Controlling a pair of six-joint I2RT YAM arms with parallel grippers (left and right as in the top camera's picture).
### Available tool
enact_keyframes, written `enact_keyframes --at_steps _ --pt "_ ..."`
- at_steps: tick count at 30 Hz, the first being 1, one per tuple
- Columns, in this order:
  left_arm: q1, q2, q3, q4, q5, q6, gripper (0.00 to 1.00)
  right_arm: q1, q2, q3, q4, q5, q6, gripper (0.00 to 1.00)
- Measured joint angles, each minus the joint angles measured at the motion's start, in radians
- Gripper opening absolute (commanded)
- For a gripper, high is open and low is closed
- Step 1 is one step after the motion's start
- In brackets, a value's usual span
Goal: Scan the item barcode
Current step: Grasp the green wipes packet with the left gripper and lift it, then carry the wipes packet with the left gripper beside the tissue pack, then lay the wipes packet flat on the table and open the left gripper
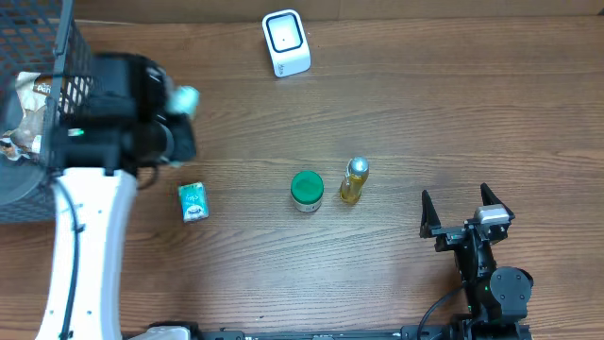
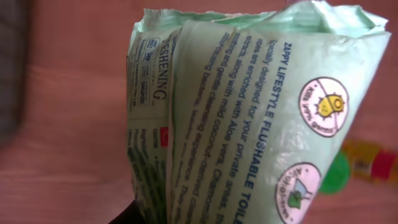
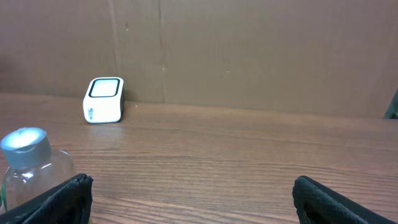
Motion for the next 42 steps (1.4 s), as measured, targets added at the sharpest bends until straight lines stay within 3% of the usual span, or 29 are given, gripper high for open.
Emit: enact_keyframes --at_steps 4,7,11,14,16,19,24,29,31,34,40,42 --pt "-0.075 0.003 -0.137 0.078 0.001 -0.035 0.20 0.000 0.000 0.000 0.000 0.000 0.001 1.00" --pt "-0.130 0.004 -0.258 0.177 0.002 -0.081 0.10 0.000 0.000 0.000 0.000 0.000 0.000 1.00" --pt "-0.173 0.005 -0.387 0.250 0.002 -0.173 0.06 0.000 0.000 0.000 0.000 0.000 0.000 1.00" --pt "-0.195 0.006 -0.471 0.344 0.002 -0.228 0.09 0.000 0.000 0.000 0.000 0.000 0.000 1.00" --pt "-0.212 0.006 -0.519 0.408 0.003 -0.253 0.30 0.000 0.000 0.000 0.000 0.000 0.000 1.00" --pt "-0.232 0.006 -0.567 0.462 0.019 -0.276 0.21 0.000 0.000 0.000 0.000 0.000 0.000 1.00" --pt "-0.237 0.006 -0.612 0.528 0.051 -0.307 0.24 0.000 0.000 0.000 0.000 0.000 0.000 1.00" --pt "-0.237 0.006 -0.654 0.564 0.061 -0.326 0.50 0.000 0.000 0.000 0.000 0.000 0.000 1.00" --pt "-0.237 0.006 -0.669 0.577 0.061 -0.332 0.68 0.000 0.000 0.000 0.000 0.000 0.000 1.00" --pt "-0.237 0.006 -0.682 0.590 0.056 -0.337 0.75 0.000 0.000 0.000 0.000 0.000 0.000 1.00" --pt "-0.237 0.006 -0.685 0.594 0.049 -0.339 0.75 0.000 0.000 0.000 0.000 0.000 0.000 1.00" --pt "-0.237 0.006 -0.685 0.605 0.045 -0.341 0.50 0.000 0.000 0.000 0.000 0.000 0.000 1.00"
